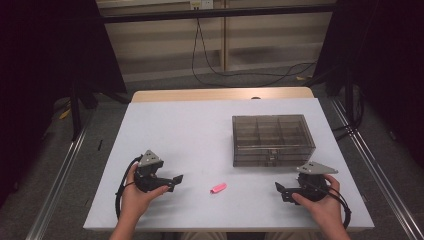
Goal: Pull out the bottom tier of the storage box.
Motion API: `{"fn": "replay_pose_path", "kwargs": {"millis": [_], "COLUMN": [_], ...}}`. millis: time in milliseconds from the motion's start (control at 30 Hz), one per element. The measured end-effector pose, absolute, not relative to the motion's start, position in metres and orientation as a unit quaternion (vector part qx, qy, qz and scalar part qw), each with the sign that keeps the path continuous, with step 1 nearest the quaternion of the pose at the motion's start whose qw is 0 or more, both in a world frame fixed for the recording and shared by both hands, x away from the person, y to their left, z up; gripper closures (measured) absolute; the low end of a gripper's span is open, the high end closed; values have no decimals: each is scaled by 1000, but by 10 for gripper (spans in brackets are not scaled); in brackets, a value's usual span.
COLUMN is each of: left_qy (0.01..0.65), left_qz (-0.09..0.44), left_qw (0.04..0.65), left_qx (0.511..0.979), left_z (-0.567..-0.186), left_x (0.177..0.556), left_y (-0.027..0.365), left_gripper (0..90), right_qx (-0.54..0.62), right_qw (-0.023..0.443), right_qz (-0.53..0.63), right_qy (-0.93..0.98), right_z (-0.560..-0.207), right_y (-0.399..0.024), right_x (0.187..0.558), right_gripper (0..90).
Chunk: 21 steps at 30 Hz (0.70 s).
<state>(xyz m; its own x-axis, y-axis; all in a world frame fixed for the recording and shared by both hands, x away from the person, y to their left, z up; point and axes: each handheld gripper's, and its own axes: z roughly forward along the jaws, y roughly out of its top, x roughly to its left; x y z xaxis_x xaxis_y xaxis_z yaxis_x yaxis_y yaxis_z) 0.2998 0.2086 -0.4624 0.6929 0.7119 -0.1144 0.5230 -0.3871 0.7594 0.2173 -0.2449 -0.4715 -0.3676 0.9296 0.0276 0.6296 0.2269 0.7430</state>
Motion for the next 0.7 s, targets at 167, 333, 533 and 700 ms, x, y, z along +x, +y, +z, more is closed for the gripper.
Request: {"fn": "replay_pose_path", "kwargs": {"millis": [167, 333, 533, 700], "left_qy": [372, 368, 368, 367], "left_qz": [116, 119, 120, 121], "left_qw": [408, 402, 406, 406], "left_qx": [825, 830, 828, 828], "left_z": [-462, -462, -461, -461], "left_x": [300, 299, 299, 300], "left_y": [208, 207, 206, 206], "left_gripper": [71, 72, 72, 72], "right_qx": [520, 525, 535, 547], "right_qw": [222, 228, 233, 240], "right_qz": [345, 347, 344, 346], "right_qy": [749, 743, 735, 723], "right_z": [-472, -471, -474, -476], "right_y": [-236, -228, -221, -216], "right_x": [221, 225, 228, 230], "right_gripper": [52, 56, 59, 82]}}
